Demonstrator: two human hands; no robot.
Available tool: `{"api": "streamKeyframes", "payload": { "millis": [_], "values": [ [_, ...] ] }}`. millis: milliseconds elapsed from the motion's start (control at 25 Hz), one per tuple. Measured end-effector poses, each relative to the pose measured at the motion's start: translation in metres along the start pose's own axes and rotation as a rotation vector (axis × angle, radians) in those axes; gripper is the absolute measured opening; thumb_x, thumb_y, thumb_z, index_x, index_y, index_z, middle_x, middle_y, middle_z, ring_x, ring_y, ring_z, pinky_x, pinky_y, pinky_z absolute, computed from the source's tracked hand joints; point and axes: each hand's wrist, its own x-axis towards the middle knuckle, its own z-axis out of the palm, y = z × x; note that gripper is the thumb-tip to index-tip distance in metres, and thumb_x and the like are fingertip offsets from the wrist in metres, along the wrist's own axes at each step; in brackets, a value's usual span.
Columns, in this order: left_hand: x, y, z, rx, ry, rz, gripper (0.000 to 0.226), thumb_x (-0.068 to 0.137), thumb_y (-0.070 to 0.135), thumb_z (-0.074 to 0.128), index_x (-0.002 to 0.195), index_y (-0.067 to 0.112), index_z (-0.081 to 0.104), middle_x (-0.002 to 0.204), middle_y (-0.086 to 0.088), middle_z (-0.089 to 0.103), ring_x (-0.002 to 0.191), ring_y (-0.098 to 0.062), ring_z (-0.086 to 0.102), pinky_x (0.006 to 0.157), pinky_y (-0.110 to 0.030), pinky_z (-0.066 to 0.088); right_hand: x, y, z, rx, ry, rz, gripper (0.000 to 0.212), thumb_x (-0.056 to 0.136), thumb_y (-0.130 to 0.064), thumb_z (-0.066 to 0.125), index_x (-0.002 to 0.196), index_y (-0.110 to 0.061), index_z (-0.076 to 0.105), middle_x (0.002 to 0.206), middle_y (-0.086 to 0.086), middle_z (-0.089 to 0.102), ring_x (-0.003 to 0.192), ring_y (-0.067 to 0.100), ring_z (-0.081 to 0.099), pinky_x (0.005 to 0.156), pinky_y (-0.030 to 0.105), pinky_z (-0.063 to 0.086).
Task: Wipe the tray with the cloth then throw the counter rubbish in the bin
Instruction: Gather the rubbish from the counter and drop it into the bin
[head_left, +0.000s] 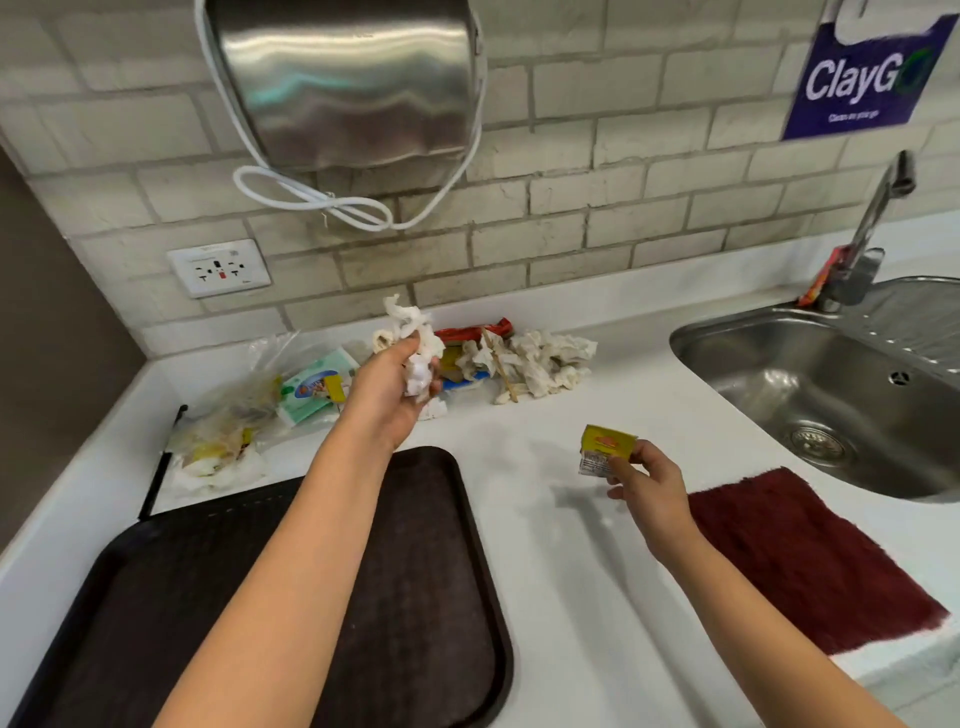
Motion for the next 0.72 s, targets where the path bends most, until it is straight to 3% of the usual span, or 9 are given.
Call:
{"api": "streamKeyframes", "payload": {
  "millis": [200,360,480,600,720],
  "values": [
    [-0.068,-0.069,0.046,0.202,-0.114,-0.146,0.012,0.095,0.011,0.046,0.104,0.011,0.053,0.08,-0.005,0.056,0.051,-0.009,0.052,0.045,-0.018,0.039,-0.029,-0.003,-0.046,0.086,0.007,-0.125,0.022,0.091,0.001,0.047,0.084,-0.017,0.057,0.077,0.001,0.065,0.062,0.009,0.06,0.053,0.02,0.046],
    [-0.13,-0.131,0.073,0.342,-0.223,-0.25,0.011,0.096,0.014,0.045,0.096,0.013,0.056,0.079,-0.003,0.06,0.054,-0.009,0.05,0.056,-0.023,0.033,-0.064,0.009,-0.102,0.1,0.104,-0.347,0.024,0.089,-0.016,0.049,0.085,-0.038,0.058,0.079,-0.006,0.062,0.065,0.009,0.055,0.058,0.023,0.047],
    [-0.174,-0.182,0.081,0.388,-0.304,-0.335,0.014,0.095,0.01,0.044,0.093,0.014,0.057,0.072,-0.003,0.058,0.054,-0.009,0.051,0.052,-0.021,0.037,-0.09,0.026,-0.147,0.083,0.172,-0.391,0.032,0.089,-0.018,0.045,0.086,-0.047,0.057,0.074,-0.019,0.061,0.064,-0.001,0.052,0.058,0.017,0.045],
    [-0.214,-0.246,0.076,0.453,-0.293,-0.493,0.014,0.093,0.004,0.047,0.094,0.012,0.058,0.067,0.002,0.066,0.053,-0.006,0.06,0.047,-0.018,0.045,-0.113,0.054,-0.193,0.069,0.265,-0.412,0.03,0.083,-0.022,0.045,0.089,-0.048,0.058,0.075,-0.024,0.059,0.063,-0.003,0.05,0.059,0.014,0.042],
    [-0.241,-0.311,0.058,0.484,-0.212,-0.716,0.02,0.09,0.007,0.053,0.11,0.009,0.059,0.082,-0.001,0.071,0.069,-0.011,0.066,0.058,-0.022,0.05,-0.138,0.094,-0.23,0.067,0.306,-0.367,0.032,0.081,-0.021,0.043,0.089,-0.047,0.059,0.074,-0.025,0.056,0.065,-0.004,0.048,0.058,0.016,0.04]
  ]
}}
